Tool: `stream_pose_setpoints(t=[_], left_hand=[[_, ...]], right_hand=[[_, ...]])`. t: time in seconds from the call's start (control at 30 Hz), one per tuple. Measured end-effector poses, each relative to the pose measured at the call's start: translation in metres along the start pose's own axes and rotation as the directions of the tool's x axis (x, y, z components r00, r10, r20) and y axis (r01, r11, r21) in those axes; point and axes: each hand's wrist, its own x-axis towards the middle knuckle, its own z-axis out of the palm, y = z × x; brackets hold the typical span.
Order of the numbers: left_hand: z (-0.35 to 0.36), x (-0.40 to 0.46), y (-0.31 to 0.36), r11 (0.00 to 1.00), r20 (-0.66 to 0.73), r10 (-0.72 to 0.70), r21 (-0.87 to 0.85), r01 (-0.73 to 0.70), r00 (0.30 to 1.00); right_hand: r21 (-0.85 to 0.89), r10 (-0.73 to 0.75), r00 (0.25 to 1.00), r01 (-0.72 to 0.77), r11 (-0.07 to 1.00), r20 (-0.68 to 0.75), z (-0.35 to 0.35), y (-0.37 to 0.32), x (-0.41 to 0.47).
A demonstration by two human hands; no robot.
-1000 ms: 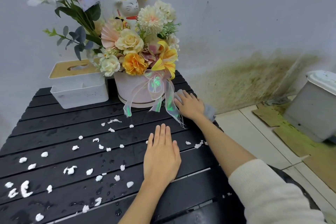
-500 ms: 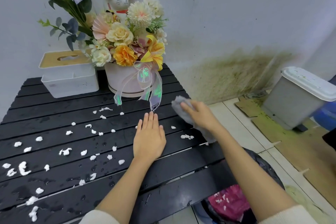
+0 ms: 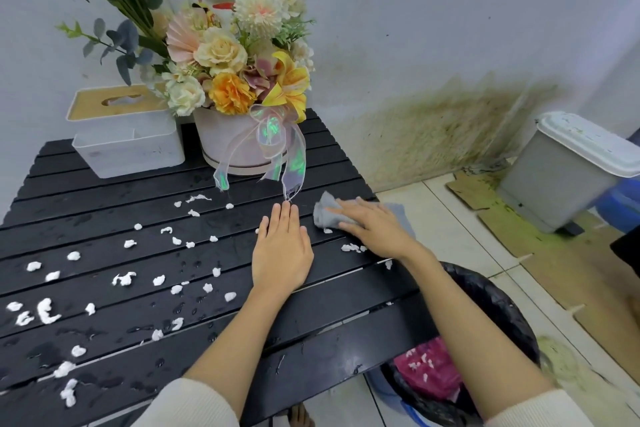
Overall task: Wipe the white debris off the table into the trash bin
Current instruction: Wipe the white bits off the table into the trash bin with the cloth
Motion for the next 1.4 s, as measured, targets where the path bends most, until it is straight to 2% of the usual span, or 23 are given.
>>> stream_pose_setpoints(t=[0.07,0.13,0.2,0.27,0.33,0.4,0.47,0.53,0.6,0.7,0.77,0.83,0.93,1.0,1.1,1.17,1.27,1.33,1.4], left_hand=[[-0.008,0.000,0.002,0.999,0.016,0.002,-0.040,-0.001,1.000],[-0.019,-0.003,0.005,0.981,0.016,-0.008,-0.196,0.011,1.000],[-0.031,-0.011,0.009,0.924,0.023,-0.047,-0.378,0.053,0.999],[-0.039,-0.023,0.013,0.856,0.077,-0.108,-0.500,0.132,0.991],[-0.043,-0.037,0.018,0.820,0.121,-0.129,-0.545,0.174,0.984],[-0.043,-0.054,0.022,0.802,0.100,-0.130,-0.575,0.164,0.987],[-0.041,-0.068,0.022,0.788,0.045,-0.159,-0.596,0.154,0.986],[-0.037,-0.078,0.017,0.790,-0.016,-0.186,-0.596,0.140,0.982],[-0.032,-0.081,0.013,0.777,-0.057,-0.228,-0.612,0.146,0.972],[-0.029,-0.078,0.013,0.794,-0.060,-0.230,-0.588,0.152,0.971],[-0.027,-0.077,0.016,0.854,-0.047,-0.114,-0.515,0.074,0.992],[-0.024,-0.078,0.018,0.927,-0.063,0.043,-0.368,-0.064,0.997],[-0.024,-0.080,0.020,0.952,-0.105,0.190,-0.224,-0.210,0.976],[-0.023,-0.081,0.021,0.951,-0.085,0.227,-0.196,-0.240,0.970],[-0.020,-0.079,0.020,0.952,-0.041,0.254,-0.164,-0.257,0.966],[-0.019,-0.078,0.020,0.956,-0.026,0.243,-0.163,-0.244,0.970],[-0.018,-0.077,0.020,0.970,-0.040,0.174,-0.168,-0.178,0.984],[-0.018,-0.076,0.020,0.978,-0.070,0.121,-0.163,-0.131,0.990],[-0.018,-0.076,0.021,0.981,-0.081,0.094,-0.164,-0.106,0.992]], right_hand=[[0.053,-0.033,0.998,0.030,0.998,0.062,-0.001,0.001,-0.028],[0.159,-0.047,0.993,0.030,0.987,0.109,-0.011,-0.002,-0.049],[0.292,0.006,0.996,-0.033,0.956,0.094,-0.027,-0.010,-0.066],[0.368,0.105,0.993,-0.079,0.926,-0.050,-0.043,-0.018,-0.076],[0.416,0.195,0.958,-0.092,0.905,-0.212,-0.052,-0.031,-0.080],[0.445,0.182,0.930,-0.023,0.895,-0.318,-0.051,-0.052,-0.078],[0.348,0.117,0.935,0.007,0.937,-0.336,-0.035,-0.076,-0.072],[0.147,0.122,0.960,-0.087,0.985,-0.250,-0.002,-0.093,-0.067],[-0.063,0.130,0.978,-0.142,0.988,-0.161,0.033,-0.097,-0.063],[-0.116,0.142,0.971,-0.167,0.979,-0.194,0.059,-0.091,-0.059],[-0.090,0.188,0.956,-0.212,0.973,-0.224,0.060,-0.086,-0.058],[-0.046,0.263,0.929,-0.284,0.958,-0.260,0.059,-0.077,-0.066],[-0.015,0.394,0.845,-0.428,0.904,-0.362,0.051,-0.046,-0.093],[0.024,0.478,0.780,-0.513,0.858,-0.405,0.042,-0.022,-0.115],[0.183,0.595,0.704,-0.573,0.798,-0.388,0.029,0.000,-0.133],[0.333,0.638,0.667,-0.544,0.770,-0.384,0.018,0.009,-0.139],[0.534,0.668,0.597,-0.422,0.732,-0.444,0.002,0.011,-0.144],[0.523,0.602,0.580,-0.323,0.788,-0.549,-0.006,-0.005,-0.142],[0.396,0.445,0.601,-0.224,0.891,-0.663,-0.003,-0.036,-0.136]])
